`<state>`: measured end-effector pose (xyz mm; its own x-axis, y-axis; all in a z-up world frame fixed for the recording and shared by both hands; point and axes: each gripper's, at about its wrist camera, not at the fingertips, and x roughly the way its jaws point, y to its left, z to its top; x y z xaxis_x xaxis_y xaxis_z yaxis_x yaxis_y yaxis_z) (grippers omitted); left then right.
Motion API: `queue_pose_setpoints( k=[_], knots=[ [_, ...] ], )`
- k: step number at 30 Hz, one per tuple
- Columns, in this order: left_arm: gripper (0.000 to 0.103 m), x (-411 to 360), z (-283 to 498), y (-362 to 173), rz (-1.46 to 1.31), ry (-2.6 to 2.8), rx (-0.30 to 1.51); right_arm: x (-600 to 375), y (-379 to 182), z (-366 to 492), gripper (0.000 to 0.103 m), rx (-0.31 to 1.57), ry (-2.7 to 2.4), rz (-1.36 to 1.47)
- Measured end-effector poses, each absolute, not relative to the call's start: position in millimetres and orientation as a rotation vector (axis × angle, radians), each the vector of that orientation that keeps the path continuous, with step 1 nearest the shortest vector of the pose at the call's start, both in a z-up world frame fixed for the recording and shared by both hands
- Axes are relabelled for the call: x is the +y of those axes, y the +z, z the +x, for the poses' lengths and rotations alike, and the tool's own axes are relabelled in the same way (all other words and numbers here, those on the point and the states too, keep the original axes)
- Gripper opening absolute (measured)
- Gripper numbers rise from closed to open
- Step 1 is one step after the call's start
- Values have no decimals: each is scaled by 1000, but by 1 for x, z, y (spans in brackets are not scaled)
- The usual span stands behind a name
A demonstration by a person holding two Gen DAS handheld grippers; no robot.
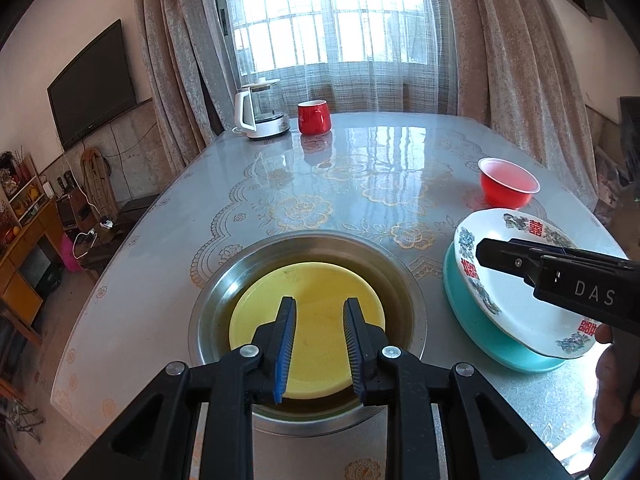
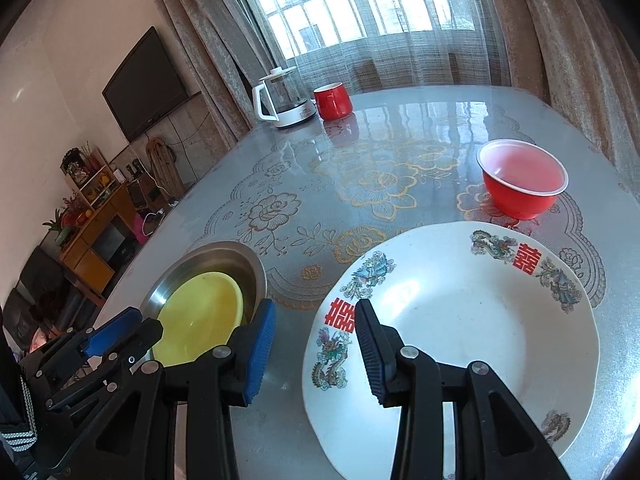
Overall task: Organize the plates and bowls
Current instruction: 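Move both grippers past the plate stack to the red bowl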
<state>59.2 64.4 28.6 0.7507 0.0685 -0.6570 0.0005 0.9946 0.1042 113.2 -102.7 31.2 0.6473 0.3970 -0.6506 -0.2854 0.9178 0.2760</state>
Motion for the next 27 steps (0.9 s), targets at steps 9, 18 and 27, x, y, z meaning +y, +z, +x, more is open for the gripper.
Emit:
queue_pose_setpoints(
  k=[9,18,27],
  knots=[
    [26,33,80,29,134,-46,735,-149,38,124,41,761,296,215],
    [26,3,102,30,166,-112,747,-190,44,136,41,751,218,265],
    [26,-17,128,30,187,-153,767,-220,47,154,41,759,173,296]
  ],
)
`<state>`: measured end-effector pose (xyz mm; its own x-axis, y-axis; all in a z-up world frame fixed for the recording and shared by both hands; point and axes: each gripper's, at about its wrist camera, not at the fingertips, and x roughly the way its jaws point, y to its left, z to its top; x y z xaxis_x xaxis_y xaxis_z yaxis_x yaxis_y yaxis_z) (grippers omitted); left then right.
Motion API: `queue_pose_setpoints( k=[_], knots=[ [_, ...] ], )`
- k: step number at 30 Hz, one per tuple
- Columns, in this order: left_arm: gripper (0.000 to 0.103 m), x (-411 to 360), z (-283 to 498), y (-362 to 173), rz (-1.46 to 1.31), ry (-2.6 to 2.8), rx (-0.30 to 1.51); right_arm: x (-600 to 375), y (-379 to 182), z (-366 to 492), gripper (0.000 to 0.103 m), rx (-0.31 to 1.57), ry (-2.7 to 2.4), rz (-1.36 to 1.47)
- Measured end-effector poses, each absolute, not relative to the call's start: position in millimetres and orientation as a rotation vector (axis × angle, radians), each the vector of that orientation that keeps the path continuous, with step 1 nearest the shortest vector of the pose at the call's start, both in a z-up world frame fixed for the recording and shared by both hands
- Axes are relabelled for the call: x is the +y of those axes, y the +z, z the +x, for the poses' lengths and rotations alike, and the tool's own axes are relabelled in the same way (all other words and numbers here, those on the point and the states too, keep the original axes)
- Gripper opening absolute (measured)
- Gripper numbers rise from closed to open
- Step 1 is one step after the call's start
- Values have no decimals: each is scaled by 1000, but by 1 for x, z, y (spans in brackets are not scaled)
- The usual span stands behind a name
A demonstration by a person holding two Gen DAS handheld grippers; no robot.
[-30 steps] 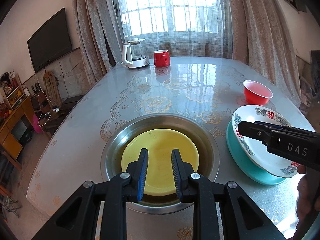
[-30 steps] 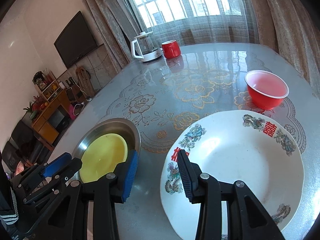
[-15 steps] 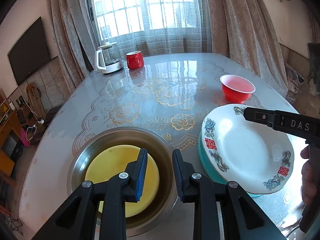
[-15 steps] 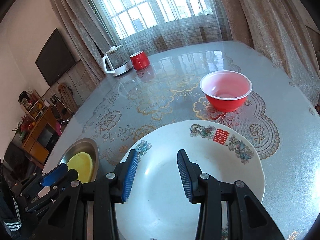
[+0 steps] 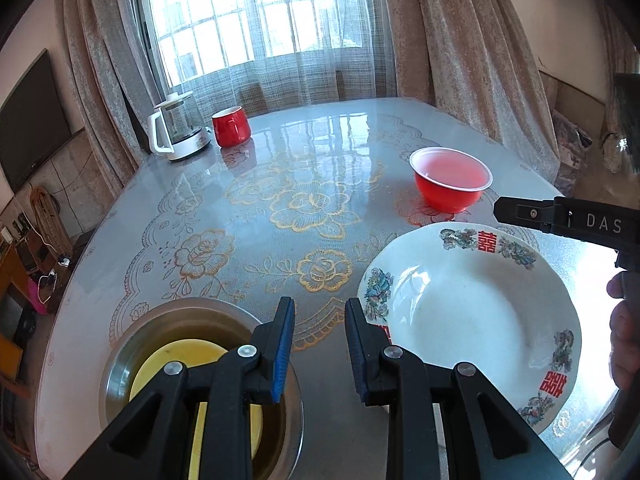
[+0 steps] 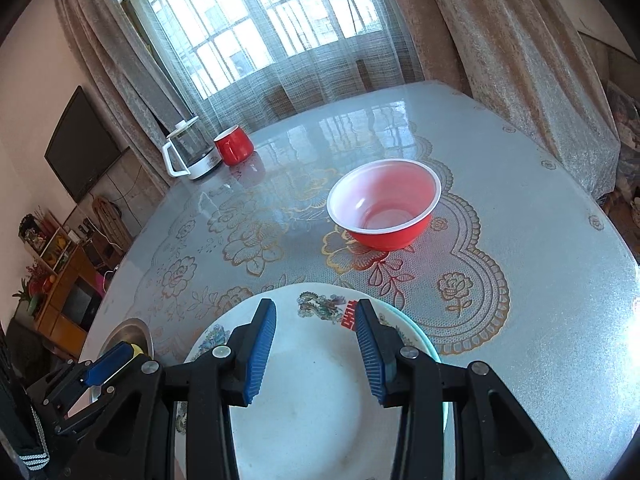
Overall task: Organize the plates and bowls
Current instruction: 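Move both grippers past the plate stack to the red bowl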
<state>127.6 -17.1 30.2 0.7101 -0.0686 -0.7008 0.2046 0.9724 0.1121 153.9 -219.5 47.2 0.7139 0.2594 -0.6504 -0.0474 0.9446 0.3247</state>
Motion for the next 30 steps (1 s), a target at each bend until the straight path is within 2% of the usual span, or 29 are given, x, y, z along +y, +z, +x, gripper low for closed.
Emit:
queue_pose_setpoints(
  k=[30],
  knots=[
    [27,-64,223,16,73,-244,940,-284,38,217,41,783,90,406]
  ],
)
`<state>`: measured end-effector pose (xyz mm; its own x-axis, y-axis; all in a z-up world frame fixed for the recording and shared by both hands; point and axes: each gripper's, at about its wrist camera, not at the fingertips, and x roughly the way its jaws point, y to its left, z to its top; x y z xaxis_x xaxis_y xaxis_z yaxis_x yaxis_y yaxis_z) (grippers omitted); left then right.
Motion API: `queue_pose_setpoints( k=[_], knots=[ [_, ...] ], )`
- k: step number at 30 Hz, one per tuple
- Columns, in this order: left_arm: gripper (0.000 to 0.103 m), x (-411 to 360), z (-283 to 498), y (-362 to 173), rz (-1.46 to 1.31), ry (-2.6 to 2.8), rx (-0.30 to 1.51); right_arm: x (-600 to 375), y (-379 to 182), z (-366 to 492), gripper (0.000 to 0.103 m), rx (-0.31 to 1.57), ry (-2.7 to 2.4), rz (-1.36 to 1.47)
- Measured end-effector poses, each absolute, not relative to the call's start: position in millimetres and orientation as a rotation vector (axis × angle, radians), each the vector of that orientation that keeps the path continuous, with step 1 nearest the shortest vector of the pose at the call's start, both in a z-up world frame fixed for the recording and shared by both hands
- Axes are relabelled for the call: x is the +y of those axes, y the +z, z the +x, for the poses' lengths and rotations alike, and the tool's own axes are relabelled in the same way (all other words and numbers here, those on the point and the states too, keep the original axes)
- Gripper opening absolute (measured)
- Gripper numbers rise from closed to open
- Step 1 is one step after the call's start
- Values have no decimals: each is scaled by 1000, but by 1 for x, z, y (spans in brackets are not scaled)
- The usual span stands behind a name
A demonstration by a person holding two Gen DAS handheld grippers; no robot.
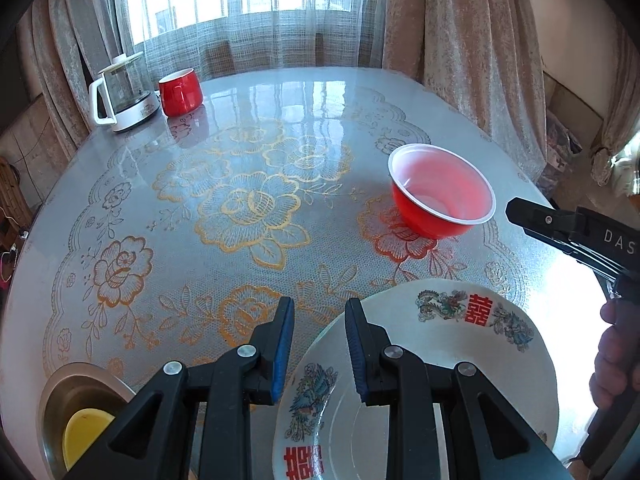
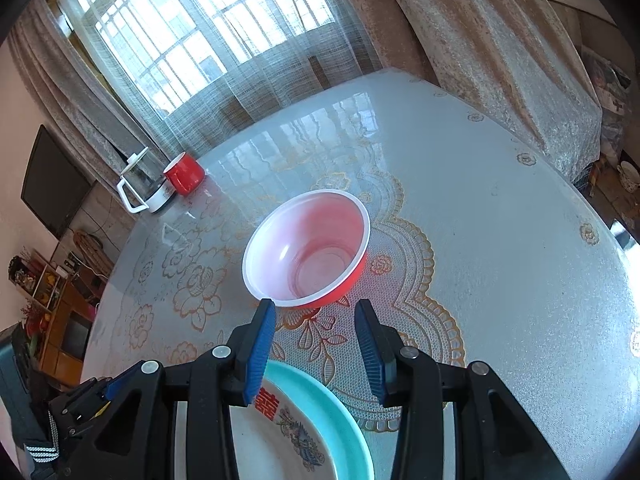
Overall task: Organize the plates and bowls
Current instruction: 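Move both grippers past the plate stack to the red bowl, then grasp the rim of the red bowl with both grippers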
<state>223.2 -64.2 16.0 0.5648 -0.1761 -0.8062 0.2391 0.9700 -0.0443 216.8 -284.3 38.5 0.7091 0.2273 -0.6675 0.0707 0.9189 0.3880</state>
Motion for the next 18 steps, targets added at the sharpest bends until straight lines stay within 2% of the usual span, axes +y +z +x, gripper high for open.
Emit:
queue_pose_setpoints(
  k=[13,18],
  knots=[
    [30,-75,276,21,-139,-334,1014,-309,31,253,41,795,26,470],
    [30,-83,290,19,-178,-375,1022,-310,26,263,38,811,27,466]
  ],
)
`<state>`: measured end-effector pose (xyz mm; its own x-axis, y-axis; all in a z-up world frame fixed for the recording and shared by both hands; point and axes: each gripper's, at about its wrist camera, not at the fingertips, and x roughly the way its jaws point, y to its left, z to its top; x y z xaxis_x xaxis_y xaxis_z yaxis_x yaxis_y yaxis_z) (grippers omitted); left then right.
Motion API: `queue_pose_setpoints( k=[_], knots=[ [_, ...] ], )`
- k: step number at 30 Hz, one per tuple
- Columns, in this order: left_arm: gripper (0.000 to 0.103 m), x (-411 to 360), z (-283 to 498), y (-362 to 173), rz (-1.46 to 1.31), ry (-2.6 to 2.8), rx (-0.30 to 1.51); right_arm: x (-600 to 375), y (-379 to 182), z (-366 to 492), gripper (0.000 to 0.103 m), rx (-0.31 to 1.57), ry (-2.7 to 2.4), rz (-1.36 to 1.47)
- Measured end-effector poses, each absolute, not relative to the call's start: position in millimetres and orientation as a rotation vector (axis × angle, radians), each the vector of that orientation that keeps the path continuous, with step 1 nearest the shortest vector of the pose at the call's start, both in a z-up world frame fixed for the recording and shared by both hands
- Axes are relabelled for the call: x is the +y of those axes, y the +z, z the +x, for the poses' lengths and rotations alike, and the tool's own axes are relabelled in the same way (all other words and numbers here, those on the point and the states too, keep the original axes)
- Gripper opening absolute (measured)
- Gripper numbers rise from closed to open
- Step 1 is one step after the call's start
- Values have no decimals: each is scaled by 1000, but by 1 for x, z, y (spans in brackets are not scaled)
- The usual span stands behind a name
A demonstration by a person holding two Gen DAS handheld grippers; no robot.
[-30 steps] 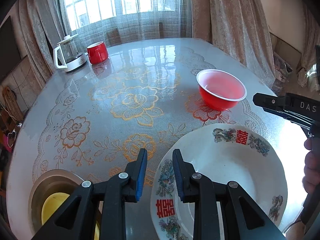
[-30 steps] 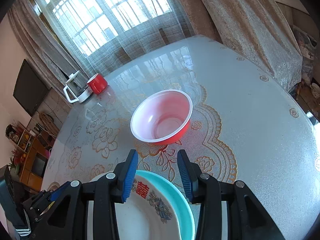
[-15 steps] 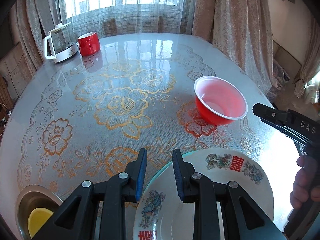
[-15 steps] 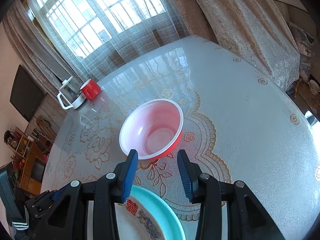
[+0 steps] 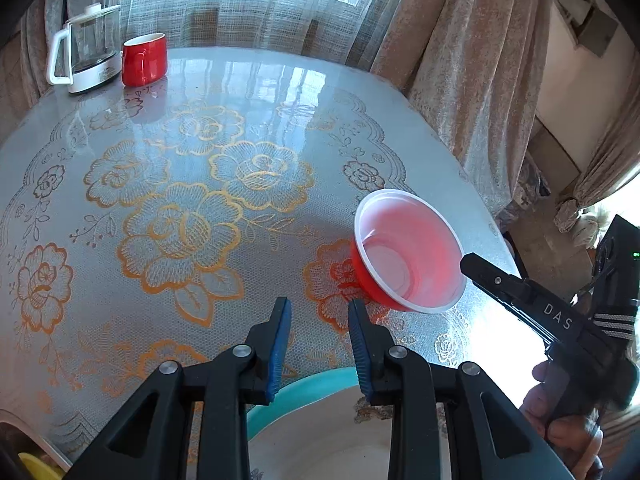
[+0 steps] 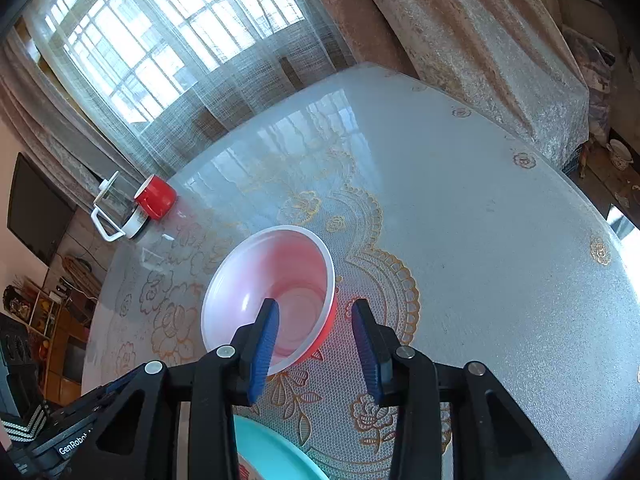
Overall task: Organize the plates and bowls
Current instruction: 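Grasp the rim of the red bowl with both grippers, then carry the red bowl and lower it toward the steel basin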
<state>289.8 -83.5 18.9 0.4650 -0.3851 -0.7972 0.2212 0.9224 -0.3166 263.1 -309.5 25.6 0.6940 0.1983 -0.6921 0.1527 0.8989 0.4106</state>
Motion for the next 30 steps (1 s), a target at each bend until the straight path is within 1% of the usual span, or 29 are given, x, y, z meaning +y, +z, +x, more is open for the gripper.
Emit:
queue_pose_setpoints(
  k=[11,13,15,16,17,22,30],
  knots=[
    [32,-99,319,7,-290,-419,1073,-312,14,274,38,841,23,471],
    [31,-106,323,3,-298,-432,1087,-311,12,277,31,852,26,463],
    [29,-113,325,1,-300,-456,1100,-309,9,279,21,863,32,452],
    [23,-116,324,0,-303,-478,1103,-308,9,279,19,862,38,446],
    [20,-119,322,0,-302,-496,1102,-306,11,279,15,860,45,436],
    [20,-117,311,8,-286,-506,1057,-296,18,274,15,845,63,396],
    [20,-82,281,23,-297,-467,1023,-276,36,257,15,826,146,405]
  ],
)
